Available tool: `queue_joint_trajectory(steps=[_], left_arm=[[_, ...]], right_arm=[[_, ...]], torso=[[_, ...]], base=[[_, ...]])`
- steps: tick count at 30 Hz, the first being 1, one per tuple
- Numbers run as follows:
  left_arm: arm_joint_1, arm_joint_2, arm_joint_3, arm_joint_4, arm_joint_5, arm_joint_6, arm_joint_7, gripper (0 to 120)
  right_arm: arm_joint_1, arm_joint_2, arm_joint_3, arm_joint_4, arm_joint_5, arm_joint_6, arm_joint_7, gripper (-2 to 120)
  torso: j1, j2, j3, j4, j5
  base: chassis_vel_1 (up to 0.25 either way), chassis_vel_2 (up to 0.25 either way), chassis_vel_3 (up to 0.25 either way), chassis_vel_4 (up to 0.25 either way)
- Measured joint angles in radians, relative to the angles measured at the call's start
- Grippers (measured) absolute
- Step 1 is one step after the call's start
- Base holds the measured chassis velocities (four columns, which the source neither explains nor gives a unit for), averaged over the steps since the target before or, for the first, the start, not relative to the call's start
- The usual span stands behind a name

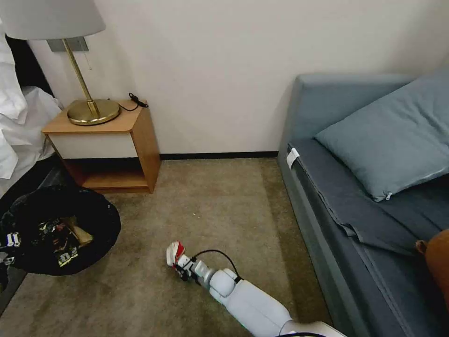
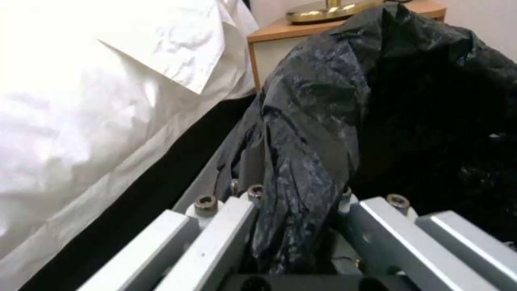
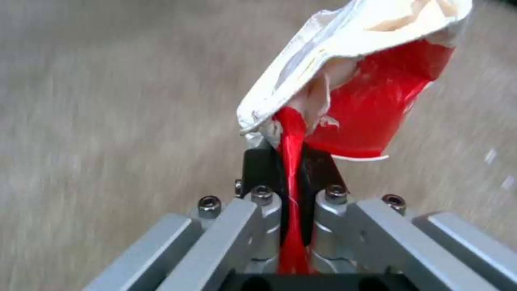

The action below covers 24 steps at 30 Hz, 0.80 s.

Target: Pick up the trash bin, then pick up the garbage on the floor and place it into the trash bin.

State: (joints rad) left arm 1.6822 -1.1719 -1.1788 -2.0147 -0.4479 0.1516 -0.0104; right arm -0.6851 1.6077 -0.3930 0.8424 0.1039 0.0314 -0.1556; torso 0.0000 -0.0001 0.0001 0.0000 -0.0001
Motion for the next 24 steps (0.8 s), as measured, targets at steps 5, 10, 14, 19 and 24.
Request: queue_joint_trajectory(steps=[5, 10, 14, 19, 24], left_arm=[[0.002, -0.004, 0.003, 0.012, 0.005, -0.015, 0.015, 4], [-0.009, -0.005, 0.019, 0.02, 0.006, -0.024, 0.025, 4], [-0.02, -0.005, 0.032, 0.021, 0.006, -0.024, 0.027, 4], [-0.04, -0.005, 0.058, 0.021, 0.012, -0.025, 0.031, 4], [-0.052, -0.005, 0.075, 0.026, 0.018, -0.025, 0.032, 4]], right_arm=[[0.029, 0.0, 0.009, 0.083, 0.038, -0.019, 0.008, 0], [0.085, -0.026, 0.013, 0.222, 0.118, -0.068, 0.013, 0], [0.116, -0.078, 0.018, 0.312, 0.171, -0.099, 0.018, 0], [0.165, -0.158, 0.037, 0.468, 0.257, -0.135, 0.018, 0], [0.176, -0.183, 0.043, 0.57, 0.333, -0.172, 0.018, 0]], torso=[[0.0, 0.0, 0.0, 0.0001, 0.0], [0.0, 0.0, 0.0, 0.0005, 0.0005], [0.0, 0.0, 0.0, -0.0002, 0.0002], [0.0, 0.0, 0.0, -0.0001, 0.0002], [0.0, 0.0, 0.0, -0.0001, 0.0002]], base=[[0.0, 0.0, 0.0, 0.0], [0.0, 0.0, 0.0, 0.0], [0.0, 0.0, 0.0, 0.0], [0.0, 0.0, 0.0, 0.0], [0.0, 0.0, 0.0, 0.0]])
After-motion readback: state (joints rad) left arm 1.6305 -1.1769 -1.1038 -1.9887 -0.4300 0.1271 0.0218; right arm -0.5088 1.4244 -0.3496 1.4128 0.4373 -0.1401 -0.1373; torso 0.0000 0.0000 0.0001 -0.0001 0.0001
